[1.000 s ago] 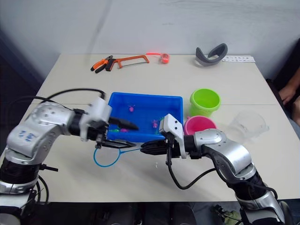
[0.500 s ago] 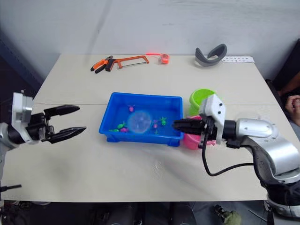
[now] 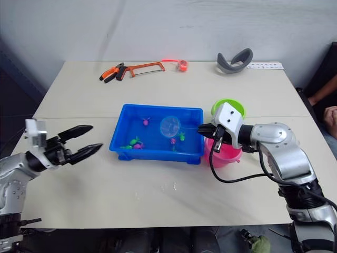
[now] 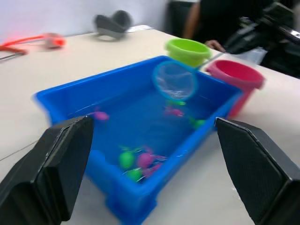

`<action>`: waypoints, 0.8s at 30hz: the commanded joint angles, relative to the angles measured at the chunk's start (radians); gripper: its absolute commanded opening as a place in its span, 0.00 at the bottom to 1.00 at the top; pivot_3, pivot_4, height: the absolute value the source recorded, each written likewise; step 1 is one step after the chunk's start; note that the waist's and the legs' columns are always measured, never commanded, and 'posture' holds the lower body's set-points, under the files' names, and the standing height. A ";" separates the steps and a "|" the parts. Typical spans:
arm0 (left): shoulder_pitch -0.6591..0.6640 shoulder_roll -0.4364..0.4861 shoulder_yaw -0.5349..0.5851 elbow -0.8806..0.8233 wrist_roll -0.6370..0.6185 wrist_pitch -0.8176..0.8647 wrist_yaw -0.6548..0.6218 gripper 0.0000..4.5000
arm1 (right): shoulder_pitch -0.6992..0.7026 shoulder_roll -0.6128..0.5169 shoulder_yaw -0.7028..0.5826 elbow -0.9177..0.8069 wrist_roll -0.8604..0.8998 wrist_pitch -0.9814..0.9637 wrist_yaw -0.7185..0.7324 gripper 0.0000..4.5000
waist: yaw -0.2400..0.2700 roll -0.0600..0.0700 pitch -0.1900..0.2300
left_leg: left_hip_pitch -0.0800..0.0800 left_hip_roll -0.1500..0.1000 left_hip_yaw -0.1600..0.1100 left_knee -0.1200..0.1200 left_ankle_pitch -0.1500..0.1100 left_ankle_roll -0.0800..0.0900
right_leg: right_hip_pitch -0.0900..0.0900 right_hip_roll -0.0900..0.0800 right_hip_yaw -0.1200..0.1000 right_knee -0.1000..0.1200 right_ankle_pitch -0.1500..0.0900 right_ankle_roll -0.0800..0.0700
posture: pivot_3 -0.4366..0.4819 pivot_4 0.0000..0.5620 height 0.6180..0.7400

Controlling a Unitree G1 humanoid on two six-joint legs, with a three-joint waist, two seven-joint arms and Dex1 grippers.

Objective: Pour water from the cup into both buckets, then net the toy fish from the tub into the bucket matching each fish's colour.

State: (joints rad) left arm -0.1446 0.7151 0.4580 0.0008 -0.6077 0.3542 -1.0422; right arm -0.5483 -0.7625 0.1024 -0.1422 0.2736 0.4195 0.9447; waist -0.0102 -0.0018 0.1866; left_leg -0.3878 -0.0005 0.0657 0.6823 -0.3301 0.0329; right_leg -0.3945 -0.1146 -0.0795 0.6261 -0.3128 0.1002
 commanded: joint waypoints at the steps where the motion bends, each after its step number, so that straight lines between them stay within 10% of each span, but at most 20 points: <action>1: 0.023 0.038 0.025 -0.026 -0.023 -0.010 -0.039 0.99 | -0.026 -0.009 -0.012 0.008 -0.033 -0.014 -0.011 0.00 | 0.000 0.000 0.000 | 0.000 0.000 0.000 0.000 0.000 0.000 | 0.000 0.000 0.000 0.000 0.000 0.000 | 0.48 0.27 1.00; 9: 0.051 0.100 -0.025 0.021 0.119 -0.277 -0.149 0.99 | -0.006 -0.019 -0.014 -0.010 -0.067 -0.002 -0.007 0.00 | 0.005 0.000 0.000 | 0.000 0.000 0.000 0.000 0.000 0.000 | 0.000 -0.001 0.000 0.000 0.000 0.000 | 0.48 0.27 1.00; 24: -0.277 0.192 -0.227 0.160 0.103 -0.060 -0.264 0.99 | 0.038 -0.040 -0.018 -0.056 -0.093 0.015 -0.021 0.00 | 0.001 0.000 0.000 | -0.001 0.000 0.002 -0.001 0.000 0.000 | -0.001 0.001 0.000 0.000 0.000 0.000 | 0.48 0.27 1.00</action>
State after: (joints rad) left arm -0.4007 0.8815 0.2300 0.1460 -0.5072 0.3004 -1.2795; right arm -0.5016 -0.7896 0.1030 -0.1630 0.1867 0.4402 0.9330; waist -0.0087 -0.0018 0.1866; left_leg -0.3885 -0.0005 0.0678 0.6816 -0.3303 0.0327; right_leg -0.3959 -0.1135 -0.0800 0.6264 -0.3128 0.1002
